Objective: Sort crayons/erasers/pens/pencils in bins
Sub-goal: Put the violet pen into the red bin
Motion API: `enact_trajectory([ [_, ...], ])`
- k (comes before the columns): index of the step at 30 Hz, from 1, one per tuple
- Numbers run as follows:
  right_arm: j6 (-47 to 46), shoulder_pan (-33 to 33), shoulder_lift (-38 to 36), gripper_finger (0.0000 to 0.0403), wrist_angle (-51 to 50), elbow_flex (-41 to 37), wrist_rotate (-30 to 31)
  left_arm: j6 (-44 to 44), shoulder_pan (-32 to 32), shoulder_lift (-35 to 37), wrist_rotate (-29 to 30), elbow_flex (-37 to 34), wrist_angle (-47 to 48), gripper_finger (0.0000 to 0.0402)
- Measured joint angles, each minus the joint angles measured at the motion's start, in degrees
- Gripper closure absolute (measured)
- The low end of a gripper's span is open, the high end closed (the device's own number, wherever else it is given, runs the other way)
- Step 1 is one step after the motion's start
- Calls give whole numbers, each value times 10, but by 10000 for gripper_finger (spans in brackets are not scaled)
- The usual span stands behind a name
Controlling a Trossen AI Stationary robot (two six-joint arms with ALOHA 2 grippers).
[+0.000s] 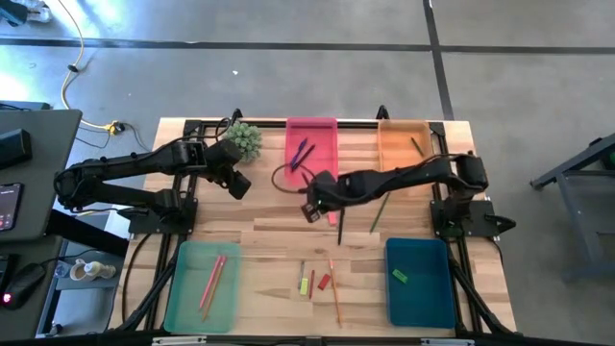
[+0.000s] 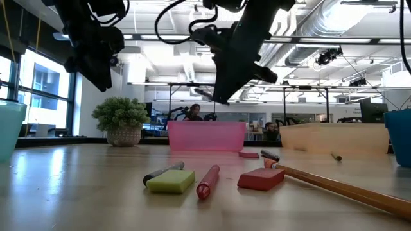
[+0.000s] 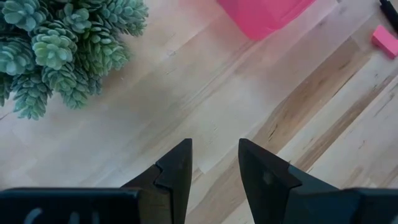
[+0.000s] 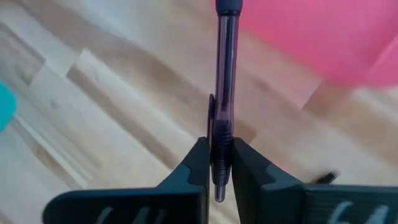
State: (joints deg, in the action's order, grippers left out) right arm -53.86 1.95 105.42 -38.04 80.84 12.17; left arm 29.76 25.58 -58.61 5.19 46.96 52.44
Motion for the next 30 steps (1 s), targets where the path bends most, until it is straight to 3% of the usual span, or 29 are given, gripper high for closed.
enact_trajectory([
  [9,120,-83,-38,385,48,1,23,0,0,0,1,0,0,284],
  [21,305,-197,-21,385,100,-2,26,0,0,0,5,0,-6,284],
  [30,332,-243,30,385,103,-2,-53,0,-1,-3,19,0,-87,284],
])
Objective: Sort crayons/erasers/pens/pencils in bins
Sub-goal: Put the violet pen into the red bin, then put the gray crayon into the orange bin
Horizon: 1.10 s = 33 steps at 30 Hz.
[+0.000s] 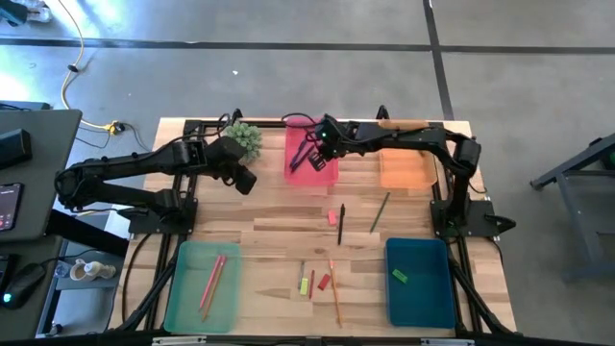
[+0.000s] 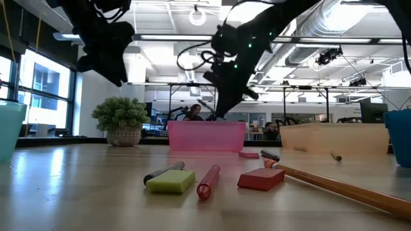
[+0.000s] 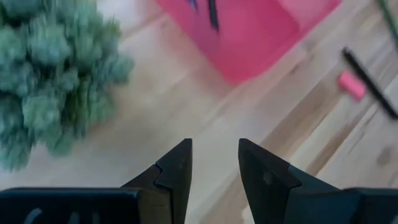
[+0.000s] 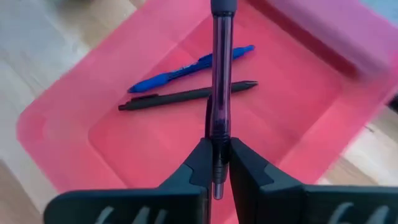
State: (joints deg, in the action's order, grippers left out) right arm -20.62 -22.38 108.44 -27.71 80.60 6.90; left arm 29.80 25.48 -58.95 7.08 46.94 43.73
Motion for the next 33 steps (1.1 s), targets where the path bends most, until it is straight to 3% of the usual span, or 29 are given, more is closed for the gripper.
enact_trajectory([
  [9,-22,-6,34,385,-6,0,-104,-3,0,-20,13,0,-114,284],
  [15,-38,-6,35,381,-10,0,-115,-38,0,-41,12,0,-152,284],
  [23,-44,-6,35,313,-12,0,-123,-57,0,-46,6,0,-154,284],
  [26,-66,-9,35,287,-18,0,-162,-70,0,-39,0,0,-154,284],
  [29,-69,-9,25,278,-27,0,-185,-71,0,-34,-20,0,-152,284],
  [33,-49,1,-8,278,-57,0,-165,-70,-1,-23,-42,0,-148,284],
])
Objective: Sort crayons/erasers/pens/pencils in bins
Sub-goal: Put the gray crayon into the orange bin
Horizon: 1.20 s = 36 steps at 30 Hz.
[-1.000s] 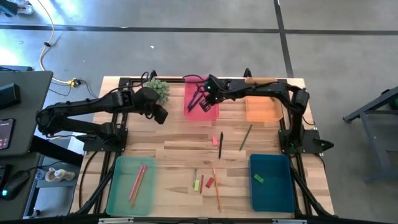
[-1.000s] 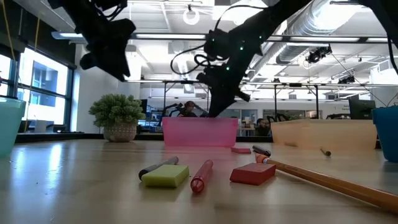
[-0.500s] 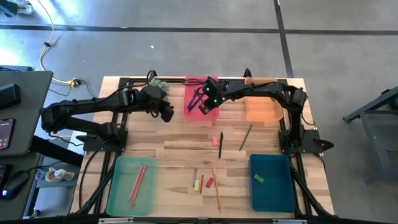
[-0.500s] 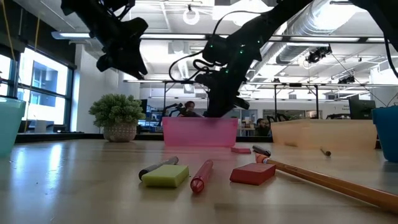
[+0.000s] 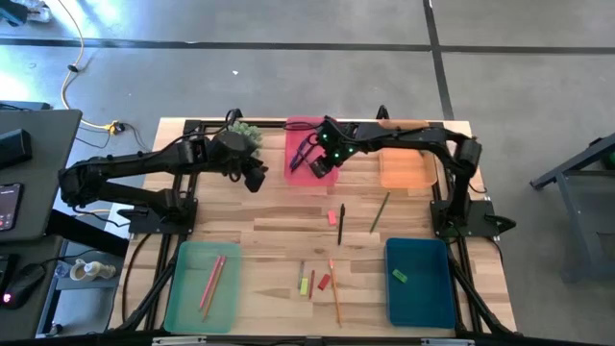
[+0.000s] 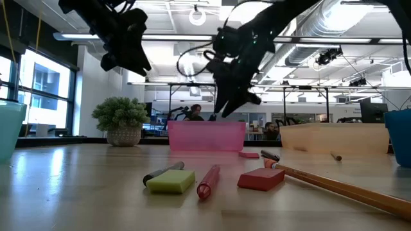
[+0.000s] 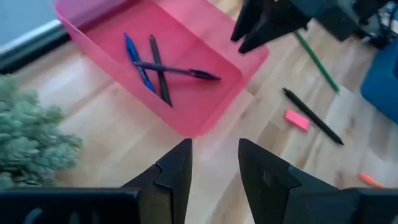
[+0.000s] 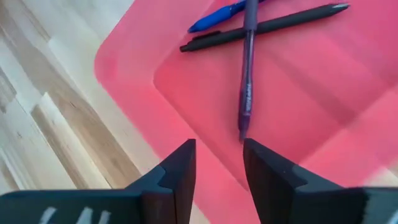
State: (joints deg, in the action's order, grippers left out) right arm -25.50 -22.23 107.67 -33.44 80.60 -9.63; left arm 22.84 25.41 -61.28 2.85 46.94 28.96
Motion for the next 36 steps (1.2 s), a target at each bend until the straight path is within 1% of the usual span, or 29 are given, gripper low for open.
enact_trajectory([
  [4,31,15,-40,277,-45,0,28,10,0,7,-37,0,7,284],
  [7,37,32,-64,277,-73,0,48,12,-3,8,-56,0,14,284],
  [11,-4,64,-86,277,-93,0,60,34,-24,9,-63,0,14,284],
  [14,-34,98,-89,277,-118,0,77,41,-47,9,-63,0,16,284],
  [16,-45,122,-88,277,-148,0,88,43,-65,9,-63,0,17,284],
  [20,-83,165,-87,277,-209,0,129,55,-99,9,-63,0,17,284],
  [23,-105,193,-92,277,-230,0,146,55,-122,9,-56,0,15,284],
  [26,-105,216,-98,277,-237,0,165,55,-141,9,-44,0,5,284],
  [30,-91,228,-107,277,-270,0,189,59,-159,8,-43,17,1,284],
  [33,-78,223,-126,277,-313,0,236,78,-171,4,-29,48,0,284],
  [36,-61,206,-156,277,-343,0,281,95,-181,-1,1,81,3,284],
])
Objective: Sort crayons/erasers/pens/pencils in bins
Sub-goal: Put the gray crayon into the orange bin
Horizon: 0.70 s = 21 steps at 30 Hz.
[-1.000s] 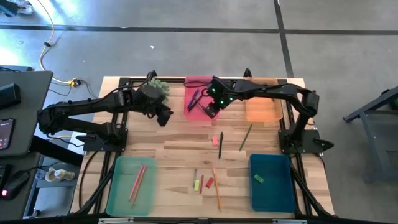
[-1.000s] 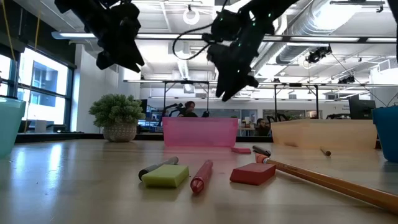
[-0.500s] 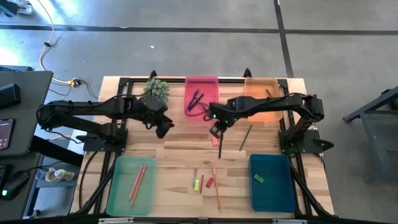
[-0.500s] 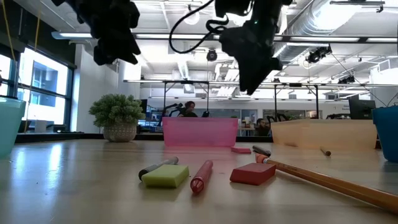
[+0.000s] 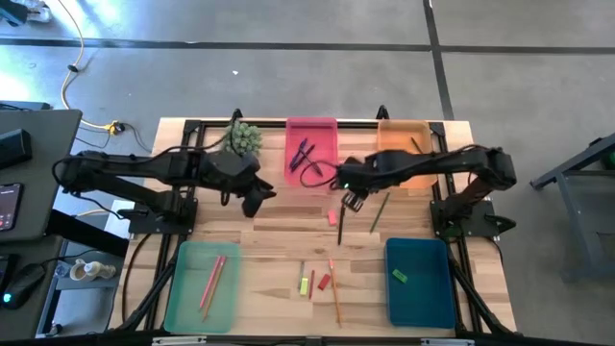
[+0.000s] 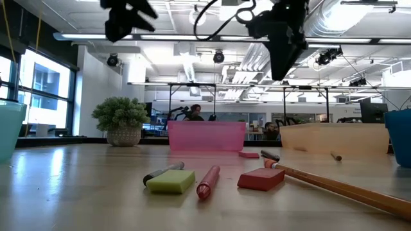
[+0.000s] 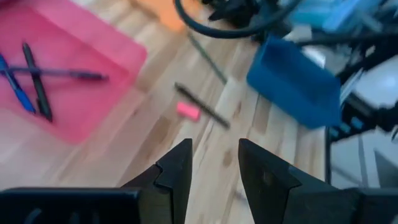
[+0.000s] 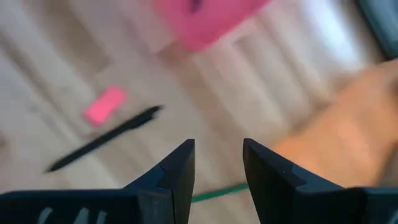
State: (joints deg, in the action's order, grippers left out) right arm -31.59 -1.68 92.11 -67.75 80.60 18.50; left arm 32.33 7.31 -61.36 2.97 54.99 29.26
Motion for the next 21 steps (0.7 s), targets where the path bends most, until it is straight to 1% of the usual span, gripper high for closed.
enact_trajectory([
  [3,22,-21,-32,277,-14,0,11,24,-7,-10,27,23,2,284],
  [7,37,-45,-81,277,-46,0,18,63,-16,-30,43,45,15,284],
  [11,51,-69,-135,277,-73,0,53,102,-26,-63,55,48,19,284],
  [16,62,-97,-194,277,-75,0,53,186,-44,-119,57,48,-4,284],
  [21,79,-115,-224,277,-75,0,59,253,-77,-169,50,52,-25,284],
])
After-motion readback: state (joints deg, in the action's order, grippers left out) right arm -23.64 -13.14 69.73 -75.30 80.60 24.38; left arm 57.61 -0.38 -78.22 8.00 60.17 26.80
